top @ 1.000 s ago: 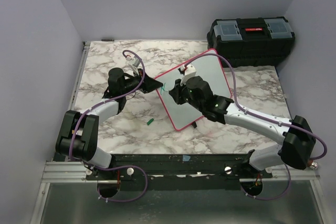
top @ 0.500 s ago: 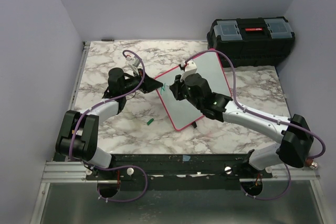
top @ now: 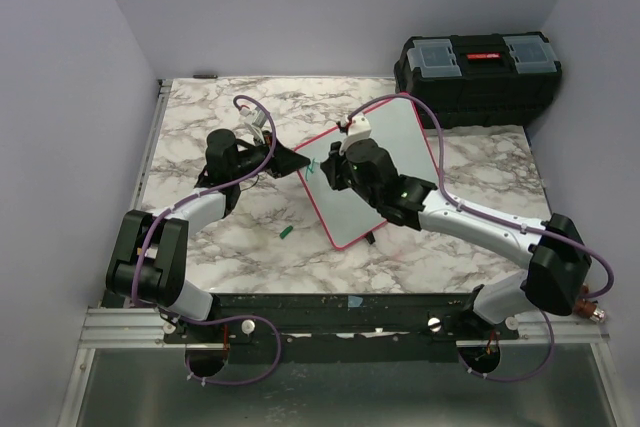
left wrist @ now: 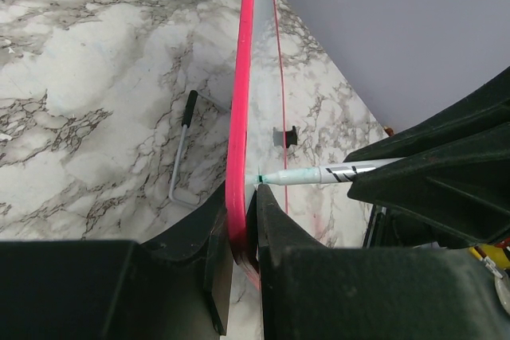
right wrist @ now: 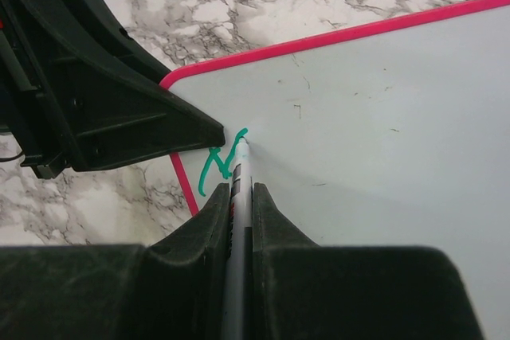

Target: Write a sentence on the whiteboard

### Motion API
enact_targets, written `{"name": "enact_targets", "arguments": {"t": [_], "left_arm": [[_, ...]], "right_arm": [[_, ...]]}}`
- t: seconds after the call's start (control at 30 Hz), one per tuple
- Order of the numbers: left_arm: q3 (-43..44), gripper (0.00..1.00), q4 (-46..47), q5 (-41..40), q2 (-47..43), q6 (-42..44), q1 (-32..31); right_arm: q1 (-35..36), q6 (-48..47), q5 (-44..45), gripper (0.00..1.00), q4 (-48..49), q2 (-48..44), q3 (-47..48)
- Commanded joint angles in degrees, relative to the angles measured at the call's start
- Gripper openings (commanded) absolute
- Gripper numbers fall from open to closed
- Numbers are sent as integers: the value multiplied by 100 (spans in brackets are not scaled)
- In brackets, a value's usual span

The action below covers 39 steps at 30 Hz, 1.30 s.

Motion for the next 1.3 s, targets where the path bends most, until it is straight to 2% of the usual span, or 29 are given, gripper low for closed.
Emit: {"name": "enact_targets", "arguments": {"t": [0.0, 0.5, 0.8, 1.0, 1.27], "left_arm": [[18, 0, 262, 86, -165, 514, -59], [60, 0, 240, 64, -141, 478, -65], [70, 0, 219, 70, -142, 496, -66], [86, 0, 193, 88, -125, 504, -67], [71, 0, 149, 112, -147, 531, -59]], "right_arm": [[7, 27, 182, 1, 1, 192, 206], [8, 190, 193, 1, -211, -267, -508], [10, 216, 171, 1, -366, -572, -498], [-72, 266, -58, 1, -5, -931, -561], [-383, 236, -225, 1, 281, -629, -364]]}}
